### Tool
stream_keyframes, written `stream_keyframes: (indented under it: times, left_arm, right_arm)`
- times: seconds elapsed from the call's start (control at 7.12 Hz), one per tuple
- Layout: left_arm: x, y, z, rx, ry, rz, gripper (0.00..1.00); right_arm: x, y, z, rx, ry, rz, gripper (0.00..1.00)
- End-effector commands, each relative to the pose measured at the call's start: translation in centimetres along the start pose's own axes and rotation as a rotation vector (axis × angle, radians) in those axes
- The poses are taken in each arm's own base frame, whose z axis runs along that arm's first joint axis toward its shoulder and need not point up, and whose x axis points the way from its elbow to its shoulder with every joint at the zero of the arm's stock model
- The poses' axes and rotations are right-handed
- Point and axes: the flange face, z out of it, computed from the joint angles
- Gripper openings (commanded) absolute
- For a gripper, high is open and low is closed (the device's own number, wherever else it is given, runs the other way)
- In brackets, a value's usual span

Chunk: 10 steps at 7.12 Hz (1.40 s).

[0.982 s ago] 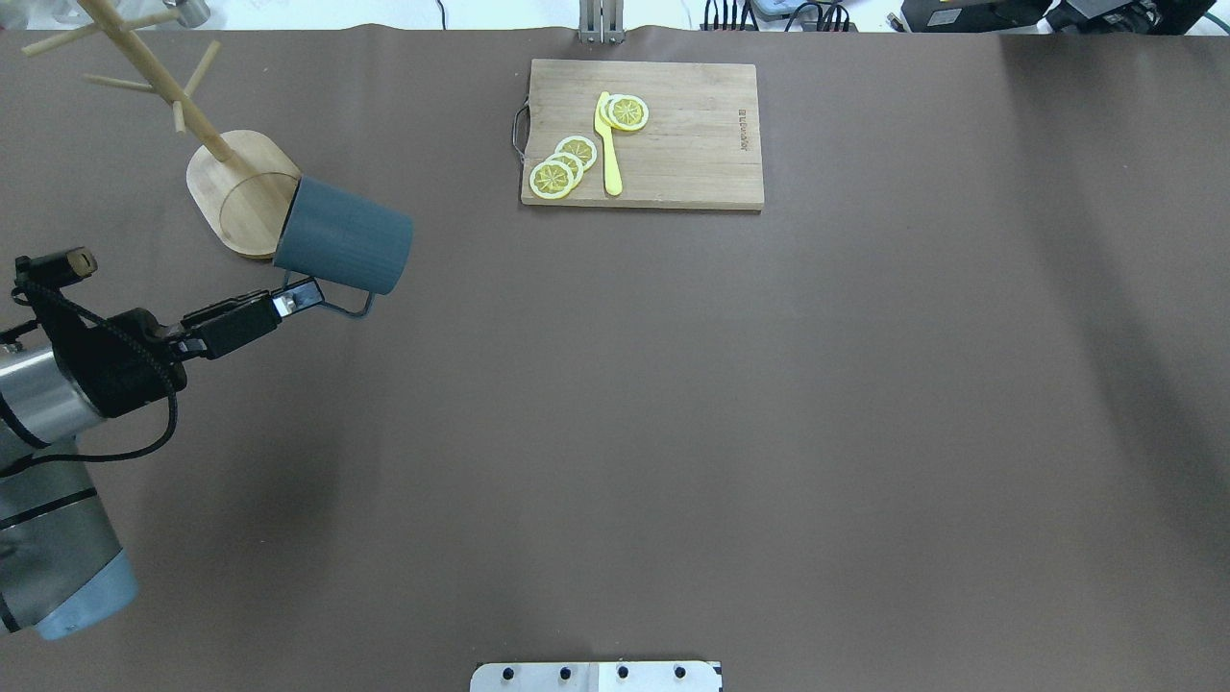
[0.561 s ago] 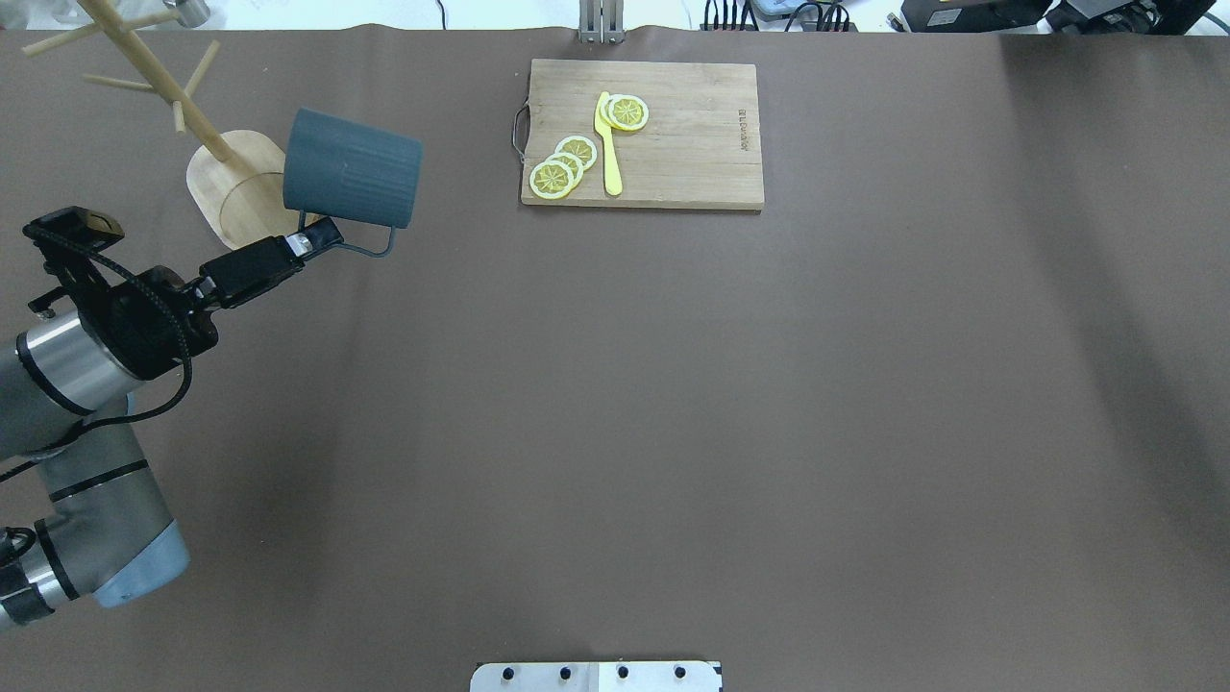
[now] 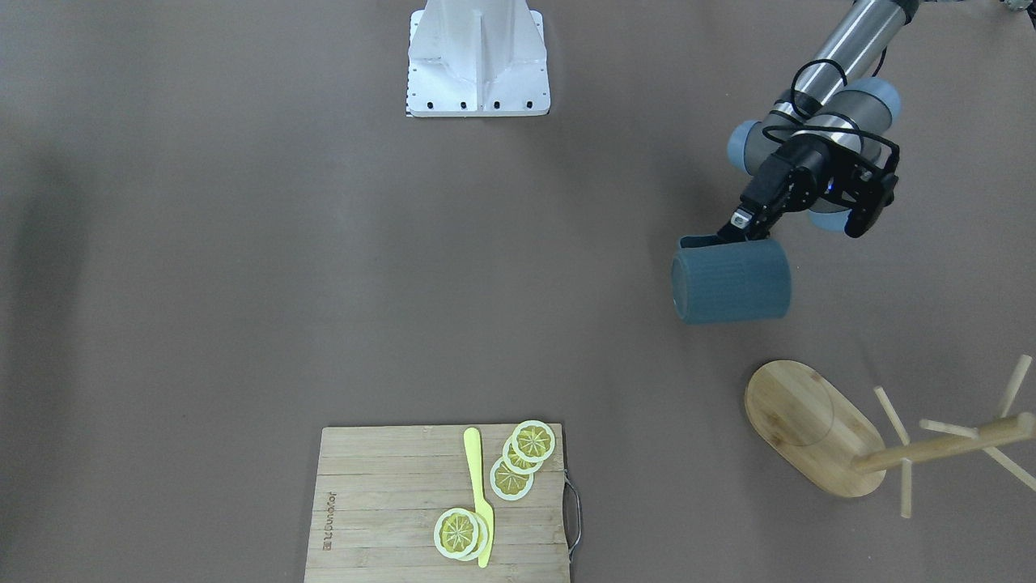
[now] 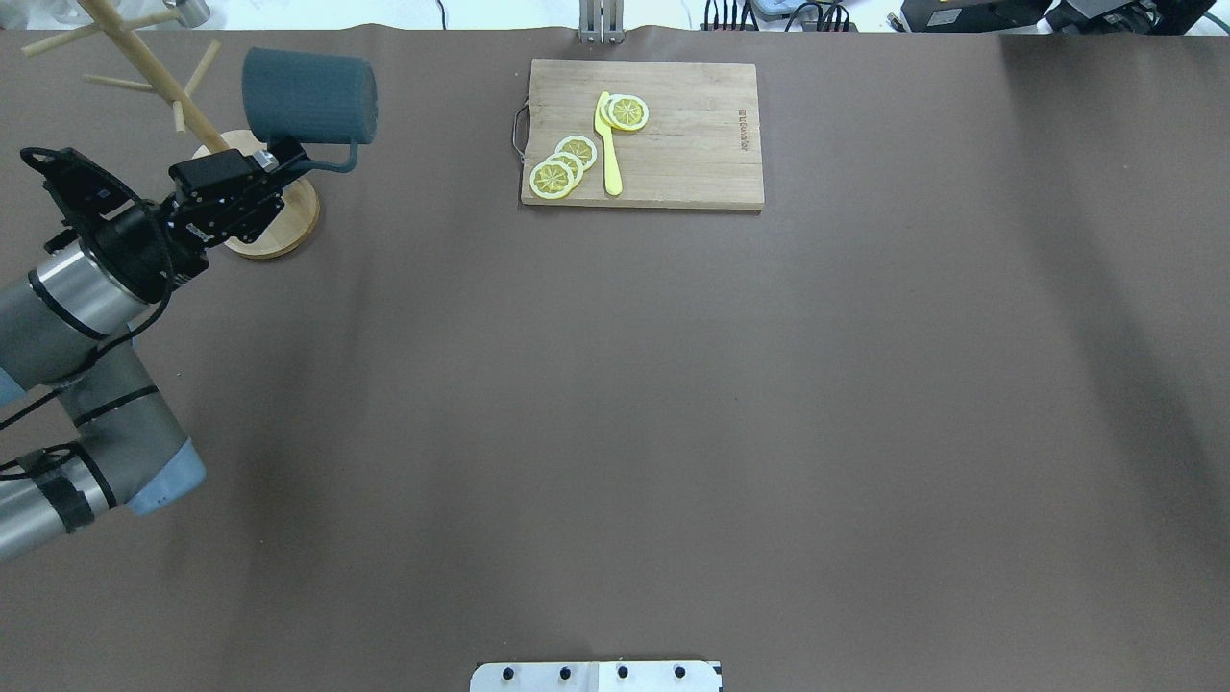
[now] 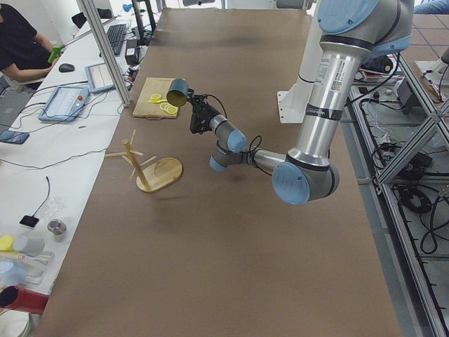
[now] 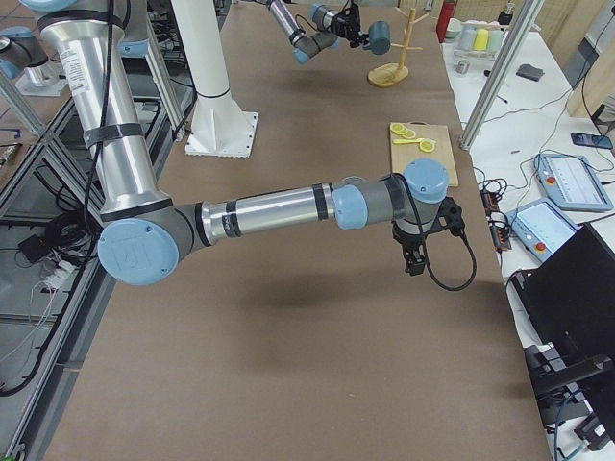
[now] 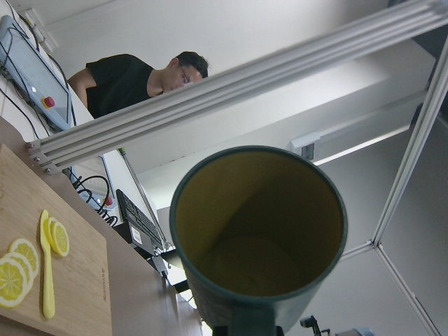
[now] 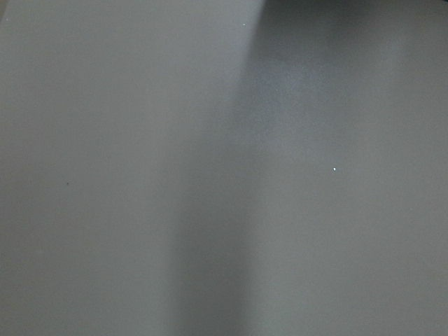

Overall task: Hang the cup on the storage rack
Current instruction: 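Lift the blue mug with the left gripper toward the wooden mug tree, then slide the mug handle onto a mug-tree peg with the left gripper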

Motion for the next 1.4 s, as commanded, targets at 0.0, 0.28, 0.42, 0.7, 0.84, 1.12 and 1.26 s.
stream_keyframes:
  times: [0.0,0.28,0.42,0.7,0.84,1.12,1.26]
  left_arm:
    - [-1.3,-4.1,1.3,-0.050,-0.081,-0.042,0.00]
    - [-1.2,-4.3,4.0,-0.148,-0.175,-0.037,0.00]
    - [-0.7,-5.4,4.1,-0.171,-0.188,-0.041,0.00]
    - [-1.0,-8.5,2.7,-0.191,-0.250,-0.062,0.00]
    - [-1.3,-8.8,2.6,-0.186,-0.256,-0.071,0.00]
    - [0.2,-9.2,3.8,-0.147,-0.218,-0.236,0.00]
    - [0.7,-9.7,3.4,-0.097,-0.136,-0.314,0.00]
  right_arm:
    - [-0.8,0.5,-0.7,0.014,0.001,0.015,1.00]
    - [-1.0,0.5,-0.9,0.018,0.002,0.015,1.00]
    - [-0.9,0.5,-0.9,0.017,0.004,0.017,1.00]
    - [-0.9,0.5,-0.9,0.017,0.004,0.017,1.00]
    - [-0.9,0.5,-0.9,0.017,0.004,0.017,1.00]
    - [-1.0,0.4,-1.0,0.020,0.011,0.015,1.00]
    - [-1.1,0.3,-1.0,0.020,0.011,0.013,1.00]
